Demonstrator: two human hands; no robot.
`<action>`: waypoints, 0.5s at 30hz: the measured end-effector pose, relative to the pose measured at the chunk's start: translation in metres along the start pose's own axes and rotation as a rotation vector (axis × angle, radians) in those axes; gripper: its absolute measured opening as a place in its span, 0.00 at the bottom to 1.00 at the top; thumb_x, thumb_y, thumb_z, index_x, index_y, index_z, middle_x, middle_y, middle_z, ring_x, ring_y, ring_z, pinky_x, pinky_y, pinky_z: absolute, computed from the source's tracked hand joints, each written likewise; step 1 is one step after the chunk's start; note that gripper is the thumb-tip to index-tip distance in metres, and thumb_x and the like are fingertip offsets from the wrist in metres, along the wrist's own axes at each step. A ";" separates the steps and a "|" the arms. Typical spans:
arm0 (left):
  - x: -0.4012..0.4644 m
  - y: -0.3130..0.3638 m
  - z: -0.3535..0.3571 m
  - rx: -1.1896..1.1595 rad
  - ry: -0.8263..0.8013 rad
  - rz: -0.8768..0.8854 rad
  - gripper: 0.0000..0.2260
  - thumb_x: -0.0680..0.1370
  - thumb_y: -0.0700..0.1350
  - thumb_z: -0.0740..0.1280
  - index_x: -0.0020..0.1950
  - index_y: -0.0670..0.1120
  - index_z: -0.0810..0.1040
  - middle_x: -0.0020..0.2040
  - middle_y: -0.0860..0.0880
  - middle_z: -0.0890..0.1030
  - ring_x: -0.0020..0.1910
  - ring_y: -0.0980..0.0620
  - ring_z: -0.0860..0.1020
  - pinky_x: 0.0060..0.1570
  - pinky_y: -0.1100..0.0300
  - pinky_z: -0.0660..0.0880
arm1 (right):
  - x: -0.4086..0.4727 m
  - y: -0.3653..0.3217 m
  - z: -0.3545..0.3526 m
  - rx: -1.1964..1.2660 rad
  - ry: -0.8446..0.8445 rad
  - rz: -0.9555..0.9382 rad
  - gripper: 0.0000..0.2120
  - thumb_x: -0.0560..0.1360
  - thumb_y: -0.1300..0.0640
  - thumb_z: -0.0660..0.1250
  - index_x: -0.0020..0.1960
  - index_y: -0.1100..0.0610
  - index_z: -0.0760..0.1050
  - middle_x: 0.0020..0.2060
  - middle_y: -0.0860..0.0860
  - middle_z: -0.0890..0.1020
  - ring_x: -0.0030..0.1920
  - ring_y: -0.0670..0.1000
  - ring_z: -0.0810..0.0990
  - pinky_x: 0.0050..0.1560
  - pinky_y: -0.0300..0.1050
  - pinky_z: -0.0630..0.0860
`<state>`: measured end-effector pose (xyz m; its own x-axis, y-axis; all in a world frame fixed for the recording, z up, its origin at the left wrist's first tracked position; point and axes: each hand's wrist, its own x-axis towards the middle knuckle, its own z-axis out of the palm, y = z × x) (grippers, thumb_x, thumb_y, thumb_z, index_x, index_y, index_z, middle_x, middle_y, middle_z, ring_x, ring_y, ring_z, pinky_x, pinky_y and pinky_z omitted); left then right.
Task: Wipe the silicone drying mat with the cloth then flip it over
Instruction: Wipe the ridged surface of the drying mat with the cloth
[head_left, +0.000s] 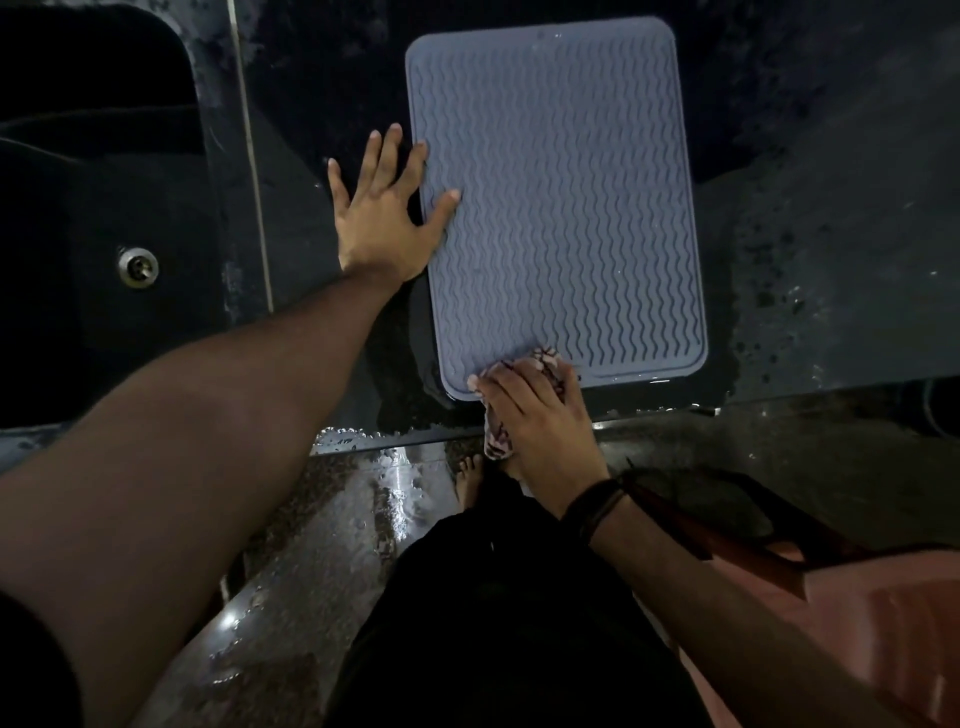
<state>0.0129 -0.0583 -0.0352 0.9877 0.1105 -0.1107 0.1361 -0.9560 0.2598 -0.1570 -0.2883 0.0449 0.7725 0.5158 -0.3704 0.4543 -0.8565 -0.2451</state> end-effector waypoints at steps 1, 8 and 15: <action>-0.001 -0.001 0.000 -0.002 0.004 0.001 0.35 0.81 0.72 0.47 0.83 0.56 0.57 0.84 0.51 0.53 0.83 0.50 0.48 0.78 0.36 0.39 | -0.003 -0.001 -0.003 0.006 0.032 0.004 0.28 0.73 0.58 0.65 0.72 0.51 0.66 0.66 0.49 0.72 0.70 0.54 0.68 0.72 0.65 0.56; -0.001 -0.002 0.001 -0.020 0.003 0.019 0.35 0.80 0.73 0.48 0.83 0.56 0.58 0.84 0.50 0.53 0.83 0.50 0.48 0.78 0.36 0.39 | 0.051 -0.022 -0.019 0.064 0.228 0.070 0.28 0.69 0.59 0.60 0.69 0.53 0.69 0.64 0.51 0.74 0.67 0.55 0.69 0.70 0.64 0.61; 0.000 -0.001 0.001 -0.019 0.011 0.013 0.35 0.81 0.72 0.48 0.83 0.56 0.59 0.84 0.50 0.54 0.83 0.50 0.48 0.78 0.36 0.39 | 0.042 -0.029 0.013 -0.040 0.137 0.035 0.26 0.75 0.62 0.62 0.73 0.54 0.65 0.69 0.51 0.69 0.71 0.55 0.65 0.71 0.68 0.57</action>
<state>0.0127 -0.0576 -0.0364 0.9902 0.1010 -0.0962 0.1242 -0.9521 0.2792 -0.1429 -0.2415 0.0249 0.8403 0.4799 -0.2522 0.4408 -0.8756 -0.1975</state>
